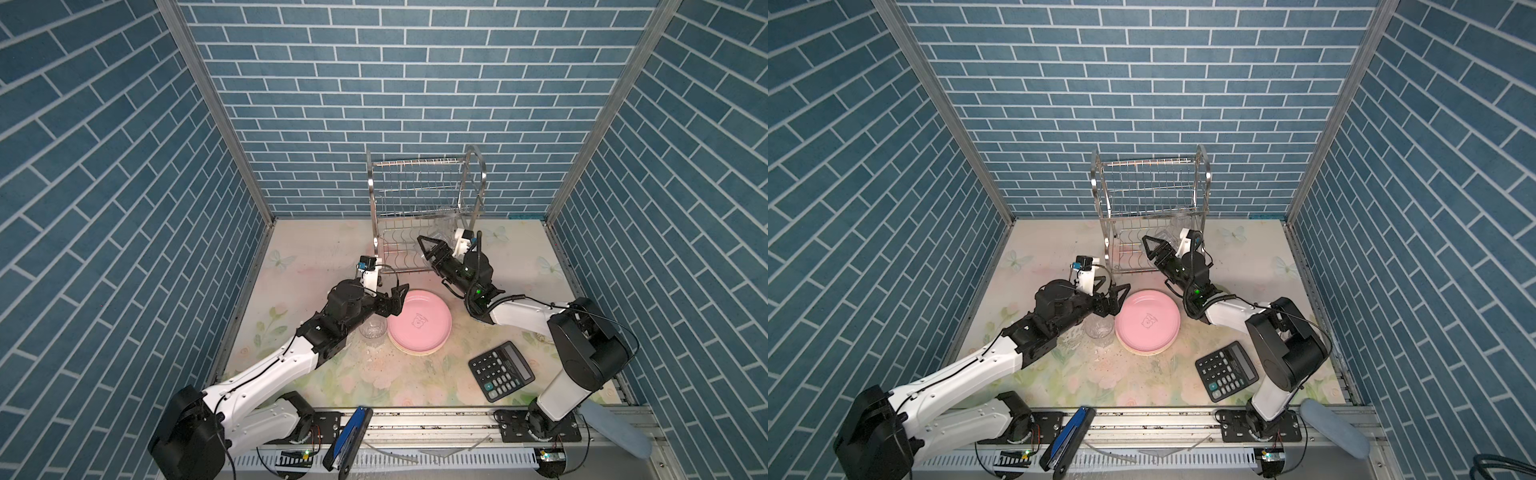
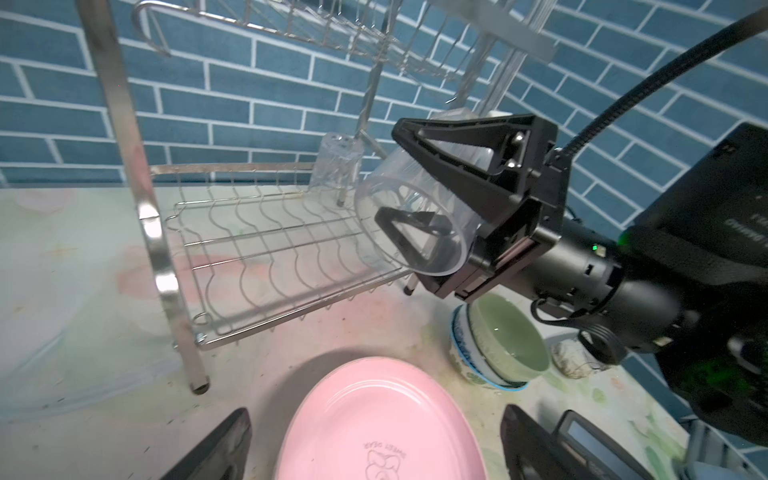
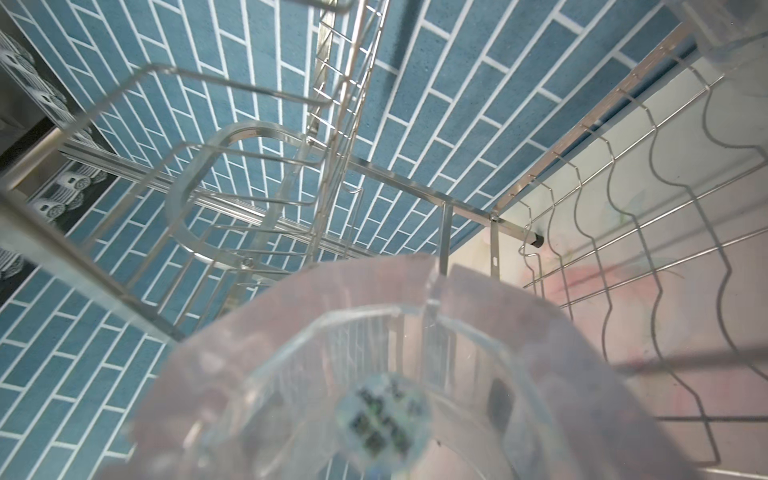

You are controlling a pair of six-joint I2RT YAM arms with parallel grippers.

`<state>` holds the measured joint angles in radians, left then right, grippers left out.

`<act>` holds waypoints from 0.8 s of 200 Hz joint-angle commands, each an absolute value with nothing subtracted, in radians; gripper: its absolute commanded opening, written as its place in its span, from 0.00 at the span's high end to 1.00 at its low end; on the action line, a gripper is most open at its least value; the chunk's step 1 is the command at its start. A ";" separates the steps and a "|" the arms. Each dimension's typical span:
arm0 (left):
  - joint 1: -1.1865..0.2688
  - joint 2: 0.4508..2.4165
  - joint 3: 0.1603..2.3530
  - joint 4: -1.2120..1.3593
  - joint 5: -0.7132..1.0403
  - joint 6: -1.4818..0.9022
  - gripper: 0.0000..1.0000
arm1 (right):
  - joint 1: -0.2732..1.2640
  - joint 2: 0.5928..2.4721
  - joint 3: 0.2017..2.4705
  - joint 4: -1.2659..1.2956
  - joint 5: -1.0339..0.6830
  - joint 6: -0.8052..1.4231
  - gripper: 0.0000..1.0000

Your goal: Unload the mixed dishes from the dish rack

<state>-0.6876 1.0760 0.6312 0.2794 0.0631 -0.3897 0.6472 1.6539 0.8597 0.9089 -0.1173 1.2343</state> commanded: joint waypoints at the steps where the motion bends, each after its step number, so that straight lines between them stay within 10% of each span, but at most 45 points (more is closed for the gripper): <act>1: -0.687 1.111 0.618 0.476 0.179 -0.437 0.04 | 0.664 1.580 0.836 0.975 -0.127 1.282 0.64; 93: -0.691 1.276 0.745 0.650 0.297 -0.454 0.19 | 0.681 1.516 0.812 0.966 -0.123 1.295 0.64; 160: -0.691 1.389 0.814 0.717 0.317 -0.478 0.48 | 0.683 1.517 0.814 0.985 -0.126 1.307 0.64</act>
<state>-0.6880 1.3643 0.7906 0.6712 0.2993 -0.4664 0.6762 1.5471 0.8272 0.9081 -0.1196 1.2789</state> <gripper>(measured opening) 0.550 0.829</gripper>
